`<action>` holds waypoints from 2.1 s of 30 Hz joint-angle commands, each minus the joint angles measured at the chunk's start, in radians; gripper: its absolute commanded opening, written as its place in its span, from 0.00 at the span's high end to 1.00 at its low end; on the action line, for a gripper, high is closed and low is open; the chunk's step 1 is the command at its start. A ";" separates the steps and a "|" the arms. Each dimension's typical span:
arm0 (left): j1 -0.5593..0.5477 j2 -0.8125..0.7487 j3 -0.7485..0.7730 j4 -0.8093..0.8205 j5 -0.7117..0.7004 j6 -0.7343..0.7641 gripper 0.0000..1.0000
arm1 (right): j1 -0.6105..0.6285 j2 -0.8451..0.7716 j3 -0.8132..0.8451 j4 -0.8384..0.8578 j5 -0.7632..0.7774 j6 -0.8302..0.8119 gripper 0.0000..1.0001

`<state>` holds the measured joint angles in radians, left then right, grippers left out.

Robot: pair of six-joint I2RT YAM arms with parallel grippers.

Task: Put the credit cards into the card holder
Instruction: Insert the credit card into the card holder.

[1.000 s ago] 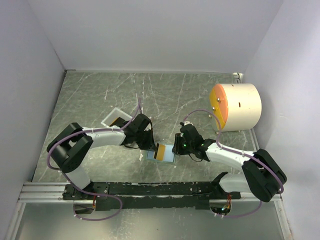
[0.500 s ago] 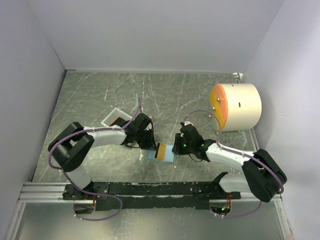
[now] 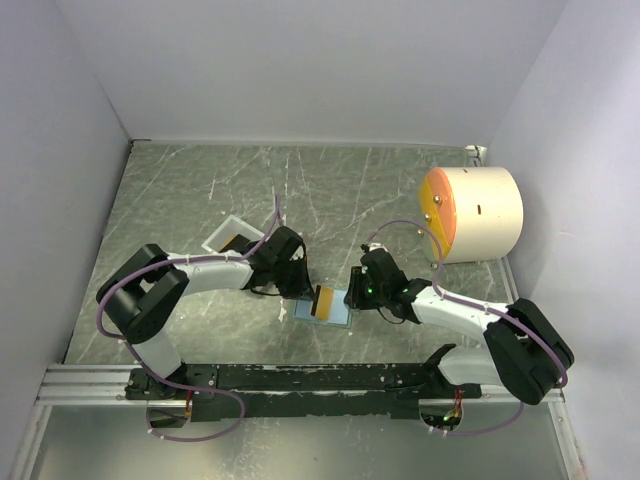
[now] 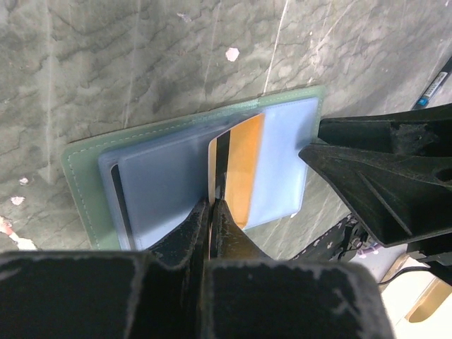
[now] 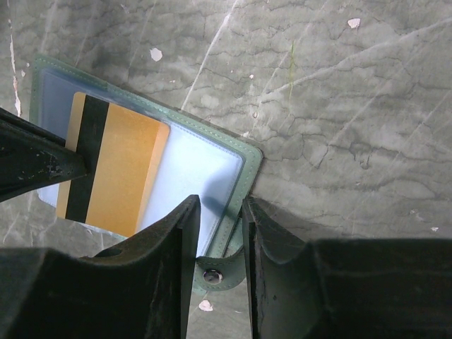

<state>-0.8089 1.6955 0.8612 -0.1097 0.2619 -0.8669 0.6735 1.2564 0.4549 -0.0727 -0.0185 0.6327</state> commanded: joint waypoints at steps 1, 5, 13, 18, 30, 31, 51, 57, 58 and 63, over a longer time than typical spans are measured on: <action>-0.010 0.014 -0.026 0.035 -0.035 -0.031 0.93 | -0.002 -0.009 -0.015 0.018 -0.012 0.014 0.69; -0.010 0.020 -0.032 0.056 -0.026 -0.044 0.93 | -0.002 -0.014 -0.019 0.018 -0.012 0.016 0.69; -0.013 0.013 -0.051 0.068 -0.031 -0.049 0.93 | -0.001 -0.019 -0.019 0.017 -0.012 0.026 0.70; -0.023 0.018 -0.048 0.074 -0.036 -0.050 0.93 | -0.002 -0.011 -0.016 0.027 -0.020 0.035 0.70; -0.032 -0.067 -0.035 0.029 -0.105 -0.035 0.66 | -0.002 -0.055 0.069 -0.069 0.001 0.042 0.65; -0.032 -0.075 -0.033 0.026 -0.109 -0.032 0.64 | -0.002 -0.062 0.077 -0.084 0.003 0.042 0.64; -0.033 -0.100 -0.042 0.051 -0.100 -0.004 0.54 | 0.003 -0.093 0.111 -0.265 0.020 0.072 0.50; -0.032 -0.099 -0.055 0.053 -0.105 -0.004 0.53 | 0.007 -0.067 0.112 -0.261 0.018 0.065 0.51; -0.031 -0.098 -0.059 0.055 -0.103 -0.005 0.53 | 0.009 -0.064 0.111 -0.260 0.017 0.065 0.51; -0.032 -0.090 -0.068 0.076 -0.087 -0.013 0.52 | 0.011 -0.059 0.103 -0.263 0.021 0.065 0.57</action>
<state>-0.8341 1.6024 0.8036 -0.0750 0.1574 -0.8864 0.6804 1.1961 0.5617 -0.3229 0.0032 0.6983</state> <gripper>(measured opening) 0.477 0.455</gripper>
